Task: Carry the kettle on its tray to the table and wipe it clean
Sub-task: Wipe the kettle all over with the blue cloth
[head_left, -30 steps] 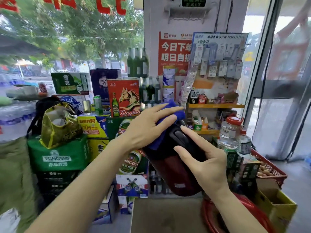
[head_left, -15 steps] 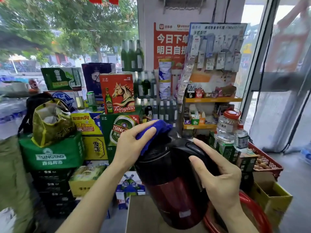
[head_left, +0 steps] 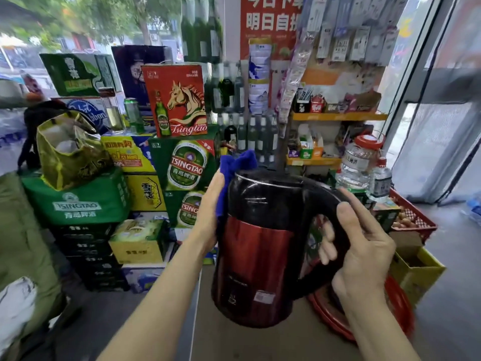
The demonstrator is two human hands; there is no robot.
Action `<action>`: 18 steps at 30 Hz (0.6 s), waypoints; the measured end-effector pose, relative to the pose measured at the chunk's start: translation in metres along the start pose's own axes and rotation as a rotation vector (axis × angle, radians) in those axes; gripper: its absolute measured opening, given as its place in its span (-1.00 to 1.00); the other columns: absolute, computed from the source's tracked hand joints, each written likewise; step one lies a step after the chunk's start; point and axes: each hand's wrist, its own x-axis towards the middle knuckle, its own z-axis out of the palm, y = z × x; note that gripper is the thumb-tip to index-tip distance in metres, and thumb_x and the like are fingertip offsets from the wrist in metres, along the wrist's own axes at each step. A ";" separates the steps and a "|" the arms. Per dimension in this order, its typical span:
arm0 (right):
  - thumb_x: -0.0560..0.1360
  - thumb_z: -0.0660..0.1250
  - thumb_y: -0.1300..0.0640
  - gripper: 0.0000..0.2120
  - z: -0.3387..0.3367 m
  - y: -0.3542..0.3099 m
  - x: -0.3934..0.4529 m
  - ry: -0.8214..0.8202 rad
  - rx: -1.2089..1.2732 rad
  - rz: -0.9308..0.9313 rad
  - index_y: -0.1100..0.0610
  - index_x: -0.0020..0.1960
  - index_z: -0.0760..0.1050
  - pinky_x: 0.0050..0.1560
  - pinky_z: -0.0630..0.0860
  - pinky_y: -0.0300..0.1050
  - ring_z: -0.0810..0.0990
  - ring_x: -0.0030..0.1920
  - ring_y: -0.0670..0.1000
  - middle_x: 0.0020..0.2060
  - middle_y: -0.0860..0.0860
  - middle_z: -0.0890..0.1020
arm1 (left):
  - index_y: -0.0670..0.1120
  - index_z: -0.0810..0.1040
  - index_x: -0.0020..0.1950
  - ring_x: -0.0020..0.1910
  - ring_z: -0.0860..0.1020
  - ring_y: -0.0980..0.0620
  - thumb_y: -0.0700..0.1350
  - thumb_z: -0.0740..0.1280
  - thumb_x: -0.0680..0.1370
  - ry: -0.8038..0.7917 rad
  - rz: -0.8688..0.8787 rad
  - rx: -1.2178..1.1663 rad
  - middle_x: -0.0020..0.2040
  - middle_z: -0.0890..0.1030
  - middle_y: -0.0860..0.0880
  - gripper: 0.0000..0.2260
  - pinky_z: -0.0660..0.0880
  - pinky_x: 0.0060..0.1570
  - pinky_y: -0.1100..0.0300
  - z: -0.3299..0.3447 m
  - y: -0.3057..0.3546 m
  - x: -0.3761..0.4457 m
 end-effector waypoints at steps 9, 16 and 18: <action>0.55 0.37 0.10 -0.73 -0.004 0.039 0.019 0.116 0.004 0.058 0.10 0.24 0.61 -0.61 0.28 -0.29 0.29 -0.64 -0.03 -0.51 0.08 0.45 | -0.13 0.75 -0.05 -0.19 0.72 -0.06 0.07 0.15 0.65 0.381 -0.403 -0.331 -0.18 0.75 -0.08 -0.57 0.64 -0.28 0.14 -0.052 -0.123 -0.046; 0.54 0.37 -0.05 -0.63 0.010 0.128 -0.015 0.175 -0.264 -0.104 0.05 0.29 0.56 -0.37 0.48 0.08 0.44 -0.34 0.07 -0.29 0.14 0.56 | -0.10 0.76 -0.11 -0.32 0.67 -0.35 0.20 0.00 0.61 0.496 -0.472 -0.710 -0.19 0.71 -0.31 -0.39 0.49 -0.17 -0.06 -0.028 -0.187 -0.062; 0.54 0.35 -0.14 -0.60 0.004 0.149 -0.024 0.149 -0.377 -0.117 -0.05 0.34 0.53 -0.07 0.52 0.38 0.52 -0.09 0.16 -0.05 0.31 0.65 | -0.16 0.69 0.07 -0.35 0.66 -0.35 0.17 0.06 0.56 0.550 -0.519 -0.773 -0.15 0.69 -0.35 -0.47 0.55 -0.20 -0.05 -0.026 -0.203 -0.070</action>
